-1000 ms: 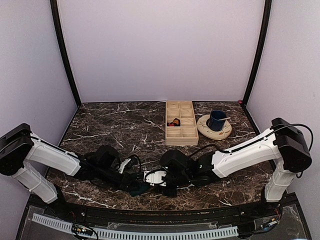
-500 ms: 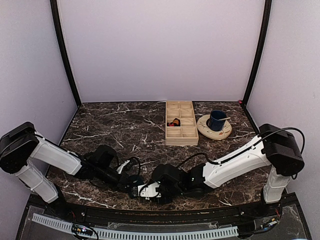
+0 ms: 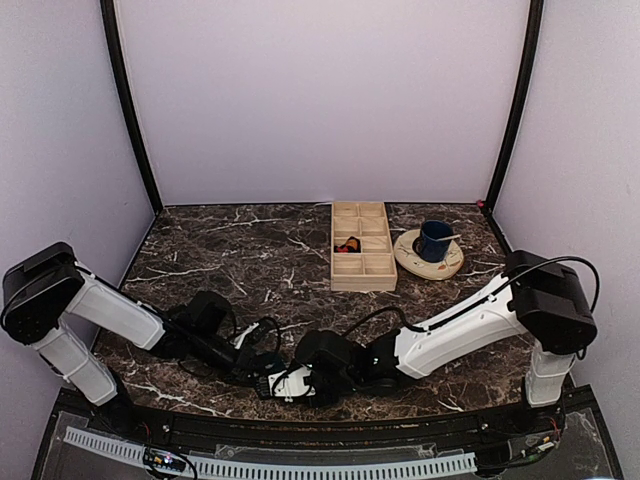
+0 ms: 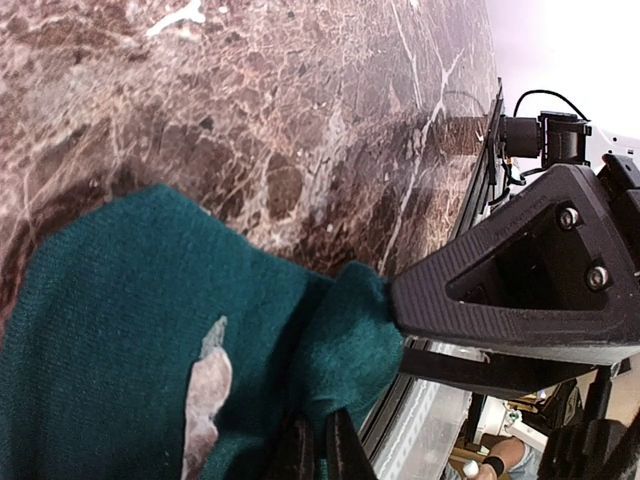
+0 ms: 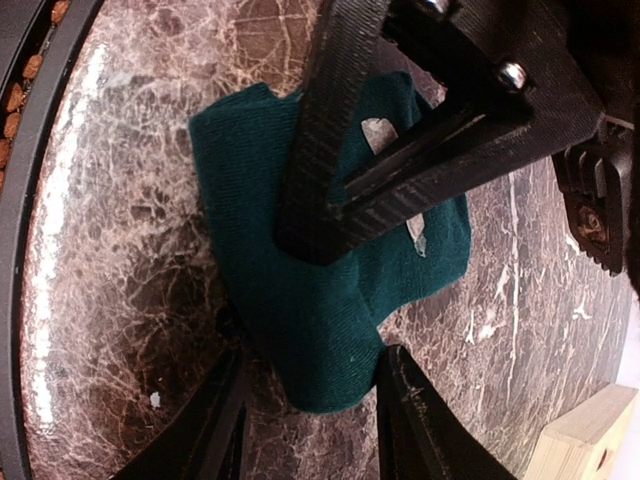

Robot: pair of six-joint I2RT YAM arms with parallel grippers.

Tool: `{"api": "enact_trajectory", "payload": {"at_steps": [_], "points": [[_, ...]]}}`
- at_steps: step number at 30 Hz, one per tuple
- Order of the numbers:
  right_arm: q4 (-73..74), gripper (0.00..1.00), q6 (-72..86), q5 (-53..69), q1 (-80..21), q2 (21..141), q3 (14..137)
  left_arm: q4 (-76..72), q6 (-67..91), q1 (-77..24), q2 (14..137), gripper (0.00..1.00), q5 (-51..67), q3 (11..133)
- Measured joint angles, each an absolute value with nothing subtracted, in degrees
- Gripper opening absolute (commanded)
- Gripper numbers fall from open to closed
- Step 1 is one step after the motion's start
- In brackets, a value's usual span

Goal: Roll the socks
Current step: Roll the sock at the center of the board.

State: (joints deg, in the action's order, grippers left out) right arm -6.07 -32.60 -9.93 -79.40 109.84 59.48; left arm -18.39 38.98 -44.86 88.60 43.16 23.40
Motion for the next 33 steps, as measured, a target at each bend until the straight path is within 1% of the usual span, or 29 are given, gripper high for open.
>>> {"api": "enact_trajectory", "payload": {"at_steps": [5,15,18,22,24,26,29,33], "points": [[-6.2,0.36,-33.6,-9.8,-79.4,110.1,59.5,-19.0,38.9,-44.5,89.6,0.00,44.9,23.4],[-6.0,0.26,-35.2,-7.8,-79.4,111.8,60.7,-19.2,38.5,-43.9,90.6,0.00,47.4,23.4],[-5.8,0.21,-35.4,-7.2,-79.4,112.3,61.2,-19.1,38.2,-43.5,90.8,0.00,48.0,23.4],[-4.6,0.13,-35.2,-6.3,-79.4,112.8,62.2,-19.0,38.0,-43.3,91.2,0.00,48.8,23.4],[-3.9,0.11,-35.2,-6.0,-79.4,113.0,62.7,-18.7,37.8,-43.2,91.2,0.00,48.9,23.5],[-3.1,0.09,-35.0,-5.8,-79.4,113.2,63.2,-18.0,37.6,-43.2,91.2,0.05,48.9,23.7],[-2.1,0.08,-34.7,-5.3,-79.3,113.4,64.0,-16.0,37.1,-43.2,91.1,0.17,48.6,24.5],[-0.8,0.08,-33.7,-3.9,-78.7,113.8,65.0,-11.2,36.5,-43.2,89.8,0.30,45.8,26.0]]}}
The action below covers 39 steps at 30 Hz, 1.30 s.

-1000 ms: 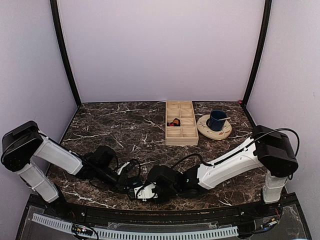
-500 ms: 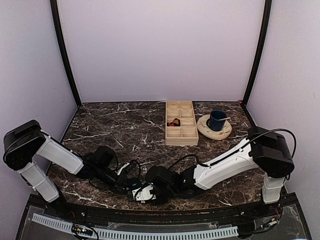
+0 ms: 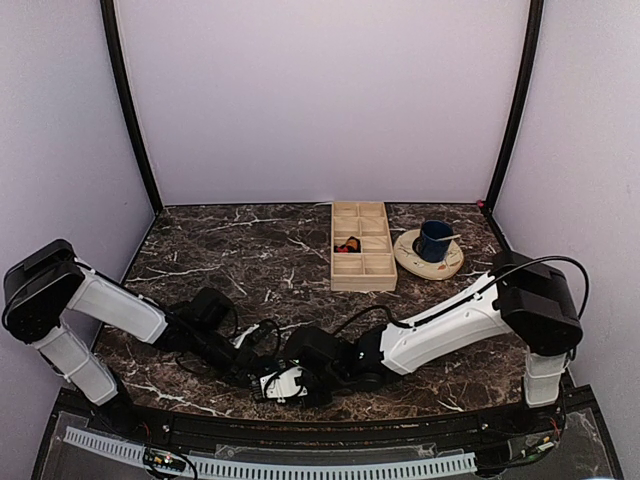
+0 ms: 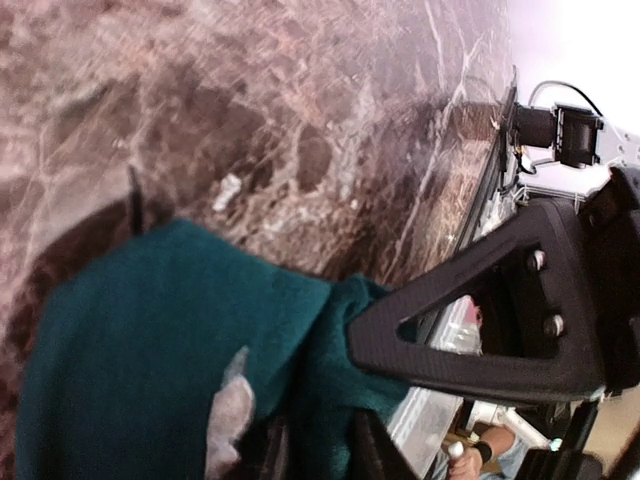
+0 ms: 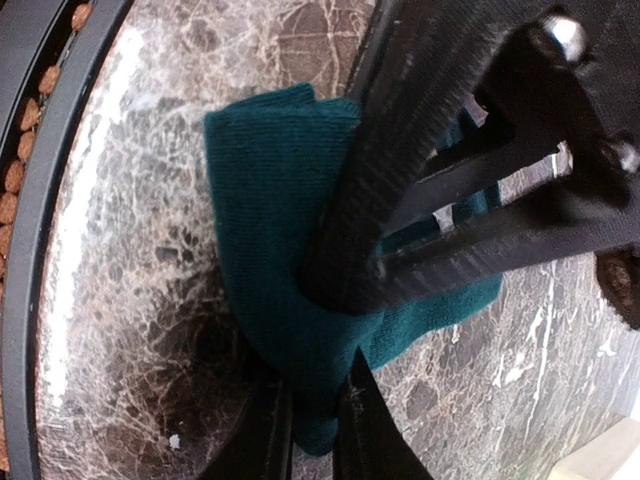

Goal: Roll the socks
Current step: Roll the sock at the center of the board.

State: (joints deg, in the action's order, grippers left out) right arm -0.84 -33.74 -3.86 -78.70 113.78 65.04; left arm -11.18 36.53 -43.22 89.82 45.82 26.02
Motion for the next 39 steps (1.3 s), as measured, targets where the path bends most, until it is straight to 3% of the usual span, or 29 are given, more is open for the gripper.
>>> {"api": "enact_trajectory", "payload": {"at_steps": [11,24,39], "points": [[0.5,0.08,-29.5,-3.5,-78.2,116.4,69.1,4.8,36.8,-43.2,77.1,0.43,28.7,31.1],[3.7,0.08,-21.2,-5.7,-77.8,117.2,71.5,15.2,39.3,-42.9,66.7,0.42,13.8,32.7],[11.4,0.08,-9.7,-10.3,-76.8,115.7,72.5,16.2,40.1,-42.9,69.7,0.39,11.6,31.1]]}}
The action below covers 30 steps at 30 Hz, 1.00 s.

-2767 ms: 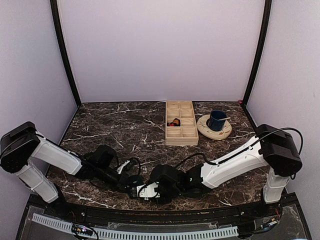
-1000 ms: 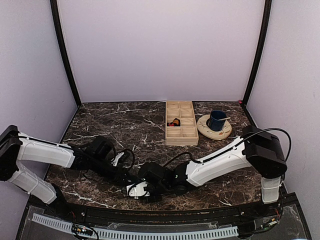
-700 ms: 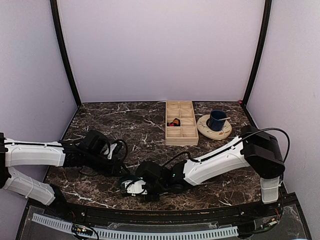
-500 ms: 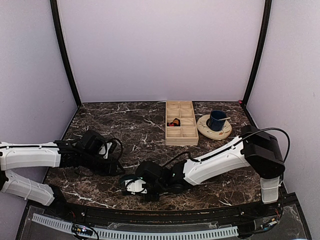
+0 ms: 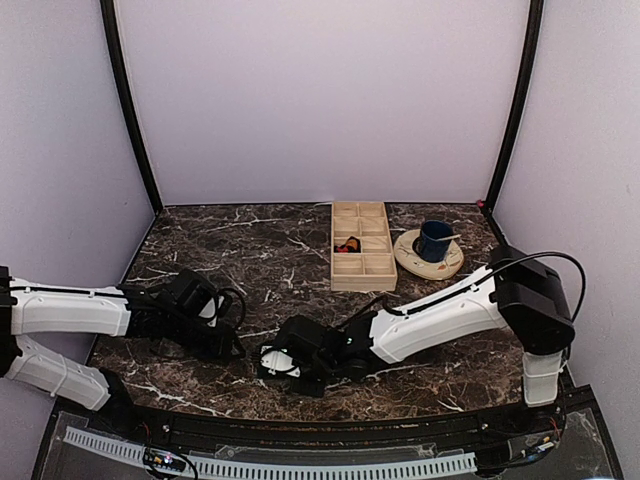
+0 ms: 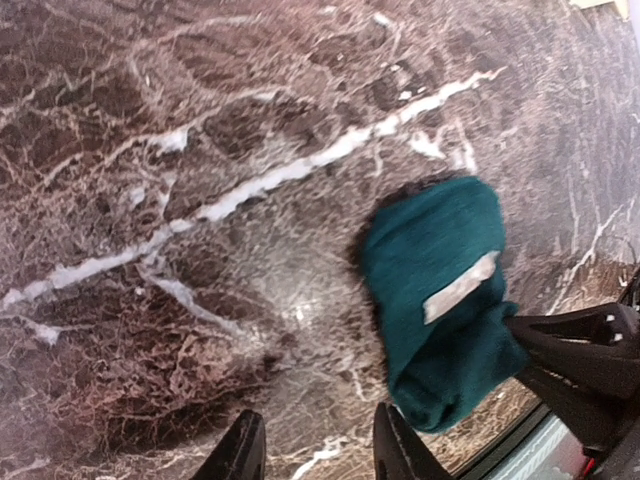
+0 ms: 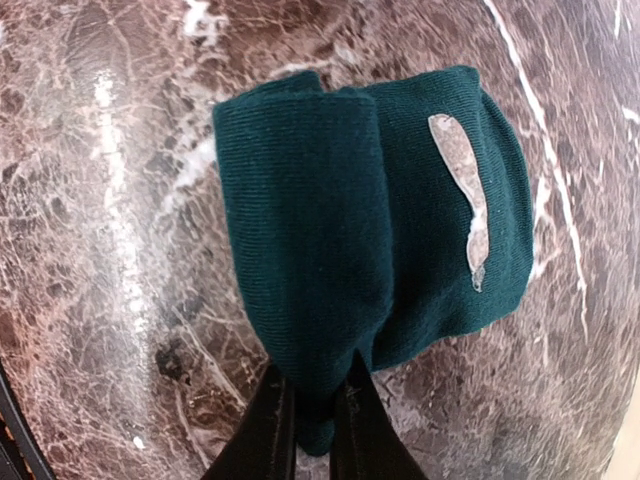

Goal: Roll the socks
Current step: Roll the sock at the center of the board.

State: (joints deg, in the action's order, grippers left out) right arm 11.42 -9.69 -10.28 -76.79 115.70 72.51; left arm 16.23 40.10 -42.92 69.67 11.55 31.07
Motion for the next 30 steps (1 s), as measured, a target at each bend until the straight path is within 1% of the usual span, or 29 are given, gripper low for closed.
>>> {"api": "enact_trajectory", "payload": {"at_steps": [6,12,19,30], "points": [[16.8,0.08,-3.3,-10.5,-76.8,115.6,74.5,15.6,38.9,-44.0,72.0,0.39,11.4,31.0],[22.9,0.08,0.8,-7.8,-76.3,115.9,77.3,13.6,36.2,-48.3,69.6,0.40,8.1,30.8],[24.7,0.08,1.6,-0.9,-73.5,116.3,78.7,8.3,34.6,-52.0,62.1,0.40,3.0,26.5],[28.2,0.08,0.8,13.0,-67.7,117.6,81.4,2.6,32.1,-55.9,54.9,0.40,-0.9,20.2]]}}
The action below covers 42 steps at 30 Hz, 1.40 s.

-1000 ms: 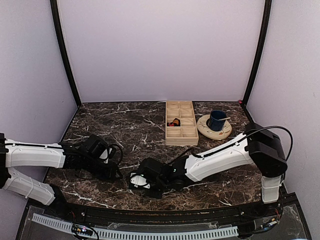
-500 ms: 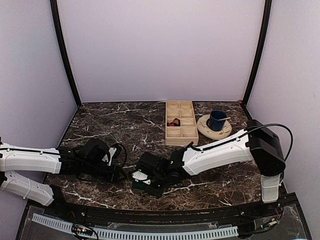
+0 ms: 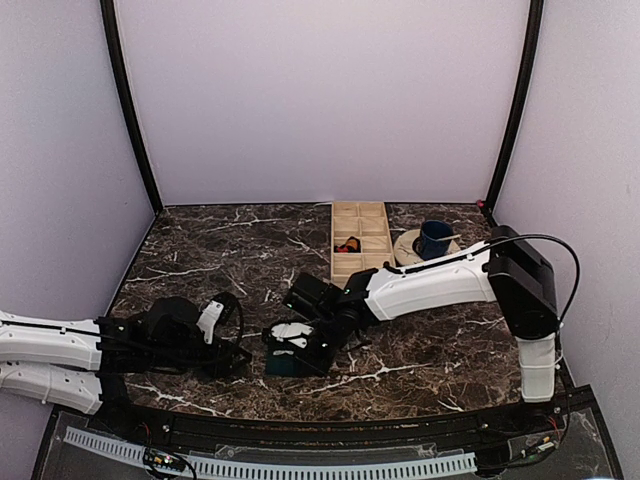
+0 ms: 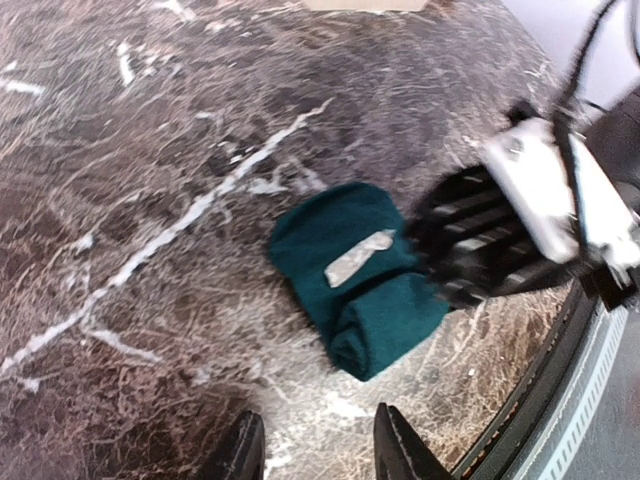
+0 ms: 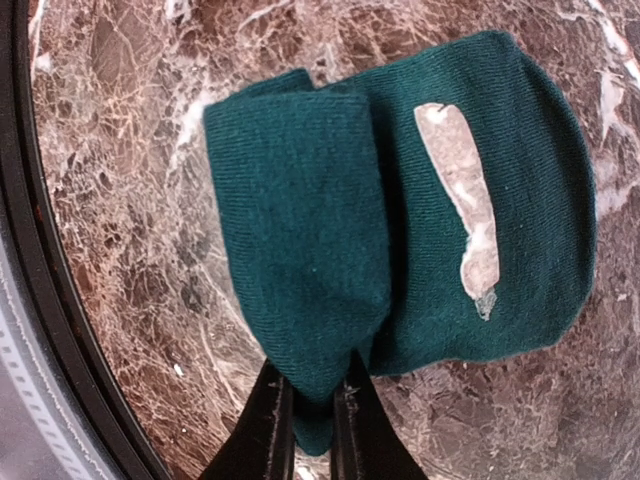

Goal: Roll the socks
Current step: Roll the sock at the center of the board.

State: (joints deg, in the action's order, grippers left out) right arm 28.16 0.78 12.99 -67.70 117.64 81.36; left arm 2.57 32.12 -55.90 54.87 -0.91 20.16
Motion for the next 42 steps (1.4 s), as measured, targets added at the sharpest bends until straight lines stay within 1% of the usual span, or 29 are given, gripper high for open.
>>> {"api": "enact_trajectory", "payload": {"at_steps": [9,16,21,27,33,42], "points": [[34.4,0.08,-2.5,20.8,-64.2,120.9,86.7,-2.3,26.5,-60.9,54.1,0.40,-1.5,19.6],[37.0,0.08,-4.6,23.9,-63.7,122.7,89.3,-5.1,22.0,-65.6,59.2,0.41,-2.4,19.7],[38.0,0.08,-5.6,25.1,-63.6,122.9,89.6,-5.3,17.1,-71.1,65.8,0.42,-6.8,21.6],[39.0,0.08,-6.2,26.2,-63.6,123.4,90.2,-6.0,12.1,-74.9,69.7,0.43,-13.7,24.6],[39.5,0.09,-6.8,27.0,-63.6,123.6,90.4,-6.8,7.5,-76.5,71.4,0.43,-19.3,25.5],[40.4,0.08,-7.5,27.5,-63.6,124.1,91.2,-6.8,2.5,-76.8,77.7,0.44,-21.6,28.0]]}}
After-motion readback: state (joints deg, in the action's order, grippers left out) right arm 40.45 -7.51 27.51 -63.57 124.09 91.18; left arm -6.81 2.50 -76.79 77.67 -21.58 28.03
